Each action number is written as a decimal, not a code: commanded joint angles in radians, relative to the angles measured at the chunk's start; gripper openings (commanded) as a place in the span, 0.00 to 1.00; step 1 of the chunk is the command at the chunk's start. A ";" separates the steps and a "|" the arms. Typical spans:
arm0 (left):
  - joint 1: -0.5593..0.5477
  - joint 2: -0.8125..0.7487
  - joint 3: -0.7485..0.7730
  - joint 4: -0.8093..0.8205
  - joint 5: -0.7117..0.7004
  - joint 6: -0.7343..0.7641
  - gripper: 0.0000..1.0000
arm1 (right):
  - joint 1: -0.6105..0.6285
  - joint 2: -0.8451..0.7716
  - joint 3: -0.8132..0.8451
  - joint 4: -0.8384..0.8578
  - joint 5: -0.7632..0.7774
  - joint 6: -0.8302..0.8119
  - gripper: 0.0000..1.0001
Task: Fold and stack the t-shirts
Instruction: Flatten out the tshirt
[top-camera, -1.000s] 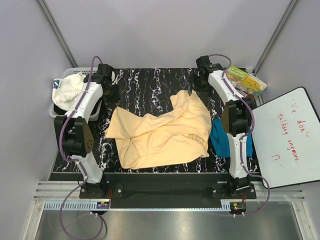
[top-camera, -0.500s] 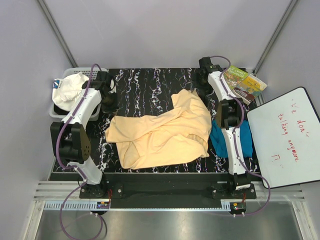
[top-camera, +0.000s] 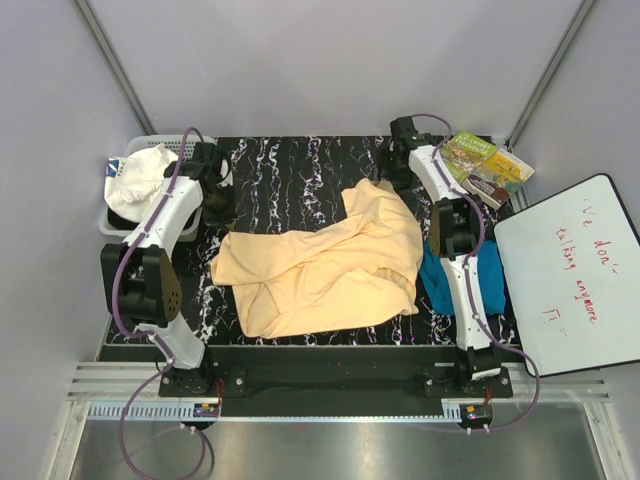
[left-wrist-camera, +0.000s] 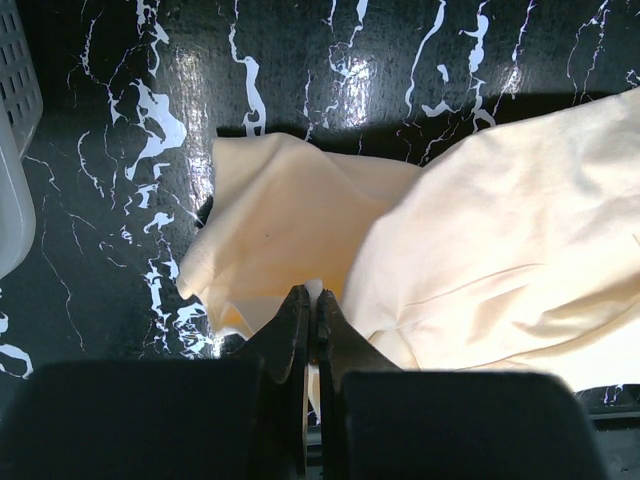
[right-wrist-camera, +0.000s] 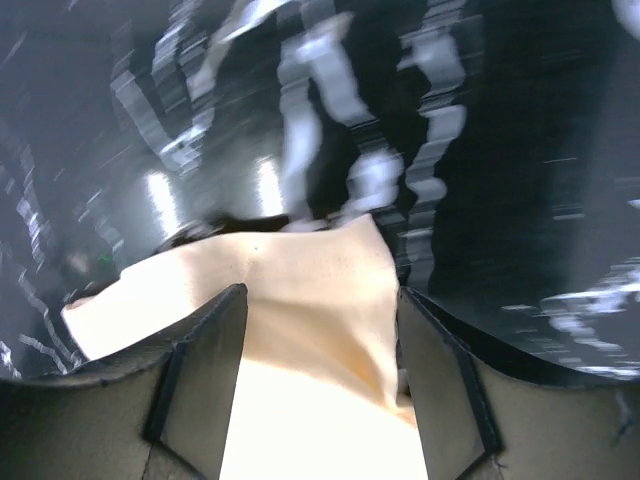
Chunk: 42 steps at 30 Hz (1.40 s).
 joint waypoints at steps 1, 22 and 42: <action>0.003 -0.015 0.034 0.001 0.012 -0.003 0.00 | 0.122 0.054 -0.056 -0.064 -0.004 -0.038 0.69; 0.003 0.001 0.235 -0.002 -0.027 -0.035 0.00 | 0.170 -0.223 0.072 -0.153 0.323 -0.021 0.00; 0.003 -0.087 0.685 0.164 -0.036 -0.104 0.00 | 0.176 -0.789 0.118 -0.069 0.450 -0.124 0.00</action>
